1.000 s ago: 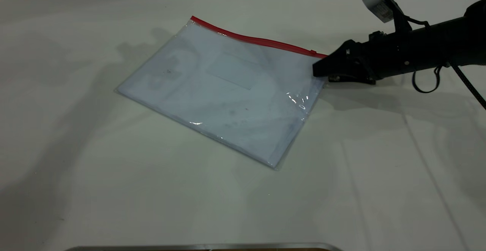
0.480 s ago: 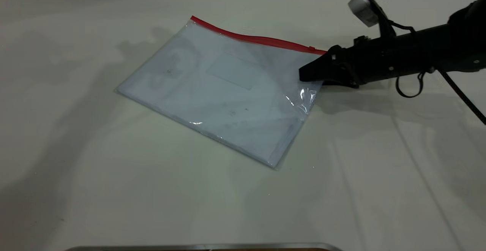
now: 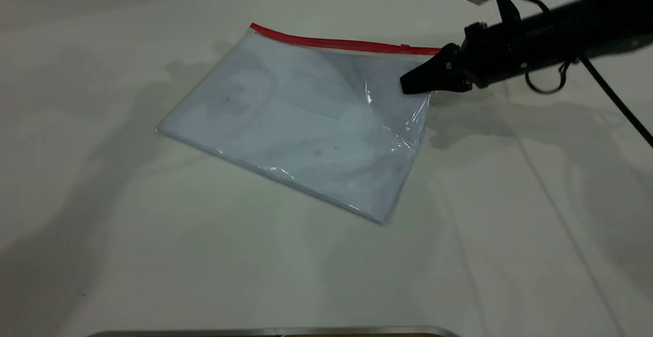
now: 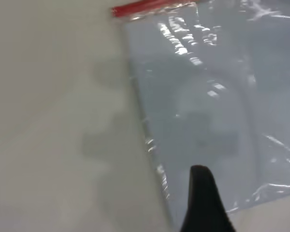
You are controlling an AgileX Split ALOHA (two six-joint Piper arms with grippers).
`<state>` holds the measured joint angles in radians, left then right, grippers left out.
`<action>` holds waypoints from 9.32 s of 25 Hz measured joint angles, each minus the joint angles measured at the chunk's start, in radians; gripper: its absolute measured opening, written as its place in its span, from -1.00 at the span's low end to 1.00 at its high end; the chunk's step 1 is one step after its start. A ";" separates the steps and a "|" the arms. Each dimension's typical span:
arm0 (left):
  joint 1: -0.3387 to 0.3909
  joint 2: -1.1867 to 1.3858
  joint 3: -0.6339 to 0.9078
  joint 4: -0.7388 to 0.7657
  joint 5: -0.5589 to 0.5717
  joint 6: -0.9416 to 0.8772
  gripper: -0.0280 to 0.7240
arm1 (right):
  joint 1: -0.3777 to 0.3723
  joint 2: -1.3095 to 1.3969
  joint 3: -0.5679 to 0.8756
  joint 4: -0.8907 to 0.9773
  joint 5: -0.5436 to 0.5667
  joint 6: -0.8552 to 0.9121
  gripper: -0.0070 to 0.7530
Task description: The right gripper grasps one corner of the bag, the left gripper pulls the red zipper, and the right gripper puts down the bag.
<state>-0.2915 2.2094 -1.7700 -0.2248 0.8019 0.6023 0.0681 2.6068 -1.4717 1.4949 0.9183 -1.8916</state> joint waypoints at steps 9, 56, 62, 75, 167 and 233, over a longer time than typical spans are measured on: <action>-0.118 0.052 0.000 -0.152 0.020 0.348 0.31 | 0.107 -0.028 -0.104 -0.310 0.092 0.115 -0.89; -0.171 0.196 0.000 -0.327 0.045 0.498 -0.19 | 0.203 -0.028 -0.186 -0.329 0.128 0.120 -0.89; -0.171 0.196 -0.001 -0.324 0.045 0.499 -0.45 | 0.203 -0.028 -0.186 -0.330 0.128 0.120 -0.89; -0.172 0.196 -0.001 -0.303 0.048 0.493 -0.79 | 0.186 -0.027 -0.187 -0.335 0.140 0.148 -0.89; 0.129 -0.534 -0.287 0.276 0.366 -0.325 0.31 | -0.077 -1.108 -0.386 -0.810 0.317 1.186 0.56; 0.129 -1.995 1.284 0.169 0.329 -0.517 0.31 | -0.077 -2.599 0.988 -1.330 0.228 1.612 0.56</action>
<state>-0.1622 0.2140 -0.4864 -0.0556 1.1308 0.0849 -0.0084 0.0081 -0.4836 0.1650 1.1464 -0.2792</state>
